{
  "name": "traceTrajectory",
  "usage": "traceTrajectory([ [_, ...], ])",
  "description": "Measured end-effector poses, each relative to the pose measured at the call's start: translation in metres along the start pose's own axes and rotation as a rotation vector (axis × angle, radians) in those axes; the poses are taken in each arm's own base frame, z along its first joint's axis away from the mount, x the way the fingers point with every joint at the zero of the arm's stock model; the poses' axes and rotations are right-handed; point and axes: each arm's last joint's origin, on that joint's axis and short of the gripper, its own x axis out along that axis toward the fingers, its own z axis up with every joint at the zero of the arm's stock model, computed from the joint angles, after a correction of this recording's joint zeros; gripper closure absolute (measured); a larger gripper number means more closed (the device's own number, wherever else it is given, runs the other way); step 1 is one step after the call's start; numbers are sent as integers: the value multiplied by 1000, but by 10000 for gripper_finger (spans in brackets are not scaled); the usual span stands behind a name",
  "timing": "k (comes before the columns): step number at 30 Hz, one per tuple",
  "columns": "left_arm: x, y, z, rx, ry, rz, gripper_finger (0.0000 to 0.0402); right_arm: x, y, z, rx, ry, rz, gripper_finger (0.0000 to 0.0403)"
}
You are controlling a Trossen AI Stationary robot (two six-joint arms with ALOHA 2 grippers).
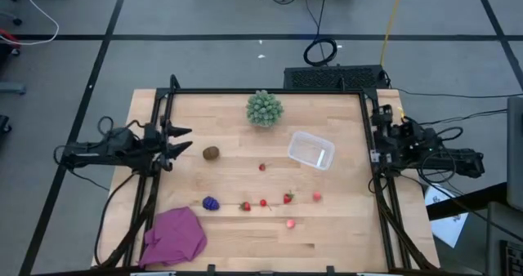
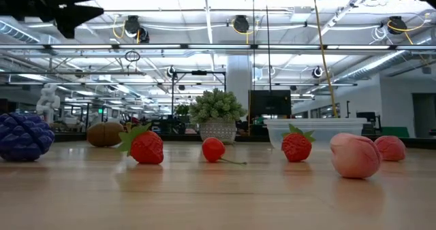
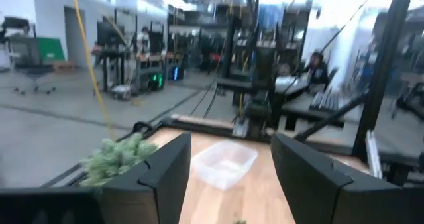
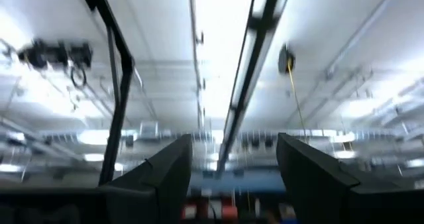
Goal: Pick and placing Produce into tupperware
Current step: Put the brown kiwi into the transparent bin
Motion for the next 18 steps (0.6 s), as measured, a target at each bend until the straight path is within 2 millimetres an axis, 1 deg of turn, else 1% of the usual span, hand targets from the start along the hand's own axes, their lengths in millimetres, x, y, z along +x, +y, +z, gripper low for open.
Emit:
traceTrajectory([
  [3,-2,0,29,23,129,46,188,2,0,3,-1,-54,4,195],
  [5,3,-1,48,31,256,85,188,4,0,2,-5,-59,5,195],
  [8,22,-6,72,42,470,159,188,6,0,-2,-8,-39,4,195],
  [10,41,-11,83,55,638,219,188,7,0,-4,-8,-25,4,195],
  [12,64,-16,90,76,834,286,188,8,-1,-6,-7,-15,4,195],
  [14,88,-20,92,110,1030,345,188,9,-1,-8,-6,-4,3,195],
  [16,109,-23,88,157,1235,408,188,9,-1,-9,1,5,3,195],
  [18,127,-24,83,188,1396,469,188,9,-1,-10,1,8,3,195],
])
